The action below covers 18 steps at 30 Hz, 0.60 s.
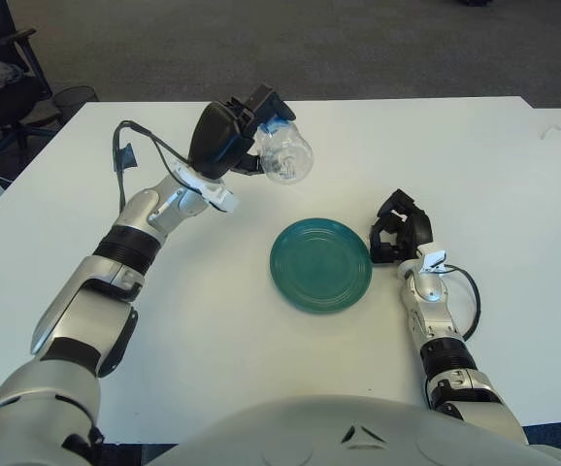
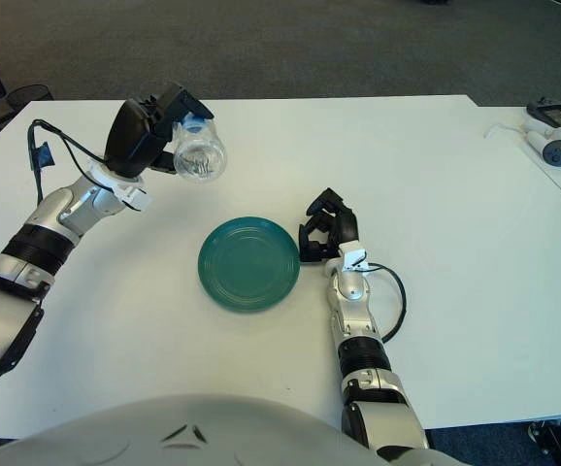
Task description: Put the bottle into the plate.
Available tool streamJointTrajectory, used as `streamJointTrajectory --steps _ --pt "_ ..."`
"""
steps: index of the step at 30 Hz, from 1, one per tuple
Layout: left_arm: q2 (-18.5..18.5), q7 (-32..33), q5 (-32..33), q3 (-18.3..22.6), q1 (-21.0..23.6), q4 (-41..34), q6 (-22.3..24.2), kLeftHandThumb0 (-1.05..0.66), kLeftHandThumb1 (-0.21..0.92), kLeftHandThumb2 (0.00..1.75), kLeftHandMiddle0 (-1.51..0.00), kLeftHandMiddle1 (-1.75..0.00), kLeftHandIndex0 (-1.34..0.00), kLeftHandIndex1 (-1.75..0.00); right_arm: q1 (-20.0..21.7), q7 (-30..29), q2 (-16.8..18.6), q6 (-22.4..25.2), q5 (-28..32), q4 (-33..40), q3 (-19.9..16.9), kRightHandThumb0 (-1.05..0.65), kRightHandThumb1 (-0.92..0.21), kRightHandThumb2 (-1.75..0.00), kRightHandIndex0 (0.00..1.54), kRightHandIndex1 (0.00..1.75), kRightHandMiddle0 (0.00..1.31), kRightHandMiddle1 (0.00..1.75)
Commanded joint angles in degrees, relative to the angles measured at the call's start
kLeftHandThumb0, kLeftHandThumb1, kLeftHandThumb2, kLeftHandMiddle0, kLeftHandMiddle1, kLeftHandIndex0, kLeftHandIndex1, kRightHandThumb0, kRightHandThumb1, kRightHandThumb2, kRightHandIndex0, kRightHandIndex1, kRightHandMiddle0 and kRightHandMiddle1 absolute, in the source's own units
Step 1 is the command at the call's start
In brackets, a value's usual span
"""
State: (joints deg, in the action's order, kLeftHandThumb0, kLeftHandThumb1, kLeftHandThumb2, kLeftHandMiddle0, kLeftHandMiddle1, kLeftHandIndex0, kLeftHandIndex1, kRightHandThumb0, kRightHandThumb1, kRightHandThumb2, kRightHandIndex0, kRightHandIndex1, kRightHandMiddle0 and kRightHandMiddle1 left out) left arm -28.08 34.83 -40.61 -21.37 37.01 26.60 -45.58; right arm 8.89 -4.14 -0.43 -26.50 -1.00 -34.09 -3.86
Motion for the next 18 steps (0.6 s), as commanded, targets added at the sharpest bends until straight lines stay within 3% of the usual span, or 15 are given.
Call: streamJointTrajectory --steps 1,8,12,18 --pt "0.45 -3.84 1.56 0.65 -1.76 -2.33 -1.23 -0.48 0.28 1.36 -1.18 -1.75 -0.63 -1.75 -6.99 -0.15 1.82 5.74 0.55 -9.45 -0.14 0.0 0.04 -1.66 0.95 1.55 0.65 1.75" --pt "0.25 -10.92 1.79 -0.14 -3.64 -6.07 -2.3 -0.48 0.27 1.37 -1.17 -1.75 -0.64 -1.75 -6.95 -0.07 1.97 5.65 0.56 -9.65 -0.16 0.0 0.04 -1.65 0.95 1.55 0.65 1.75" --pt "0.31 -12.98 -0.14 -1.21 -8.43 -9.84 -2.95 -0.49 0.26 1.38 -1.16 -1.75 -0.65 -1.75 -6.91 0.0 2.18 5.4 0.66 -9.8 -0.22 0.0 0.04 -1.66 0.94 1.56 0.65 1.75" --pt "1.83 -13.02 -2.67 -3.79 -9.63 -7.04 -6.76 -0.49 0.26 1.38 -1.15 -1.75 -0.65 -1.75 -6.59 -0.58 2.27 4.98 0.27 -10.44 -0.3 0.0 0.04 -1.66 0.95 1.55 0.65 1.75"
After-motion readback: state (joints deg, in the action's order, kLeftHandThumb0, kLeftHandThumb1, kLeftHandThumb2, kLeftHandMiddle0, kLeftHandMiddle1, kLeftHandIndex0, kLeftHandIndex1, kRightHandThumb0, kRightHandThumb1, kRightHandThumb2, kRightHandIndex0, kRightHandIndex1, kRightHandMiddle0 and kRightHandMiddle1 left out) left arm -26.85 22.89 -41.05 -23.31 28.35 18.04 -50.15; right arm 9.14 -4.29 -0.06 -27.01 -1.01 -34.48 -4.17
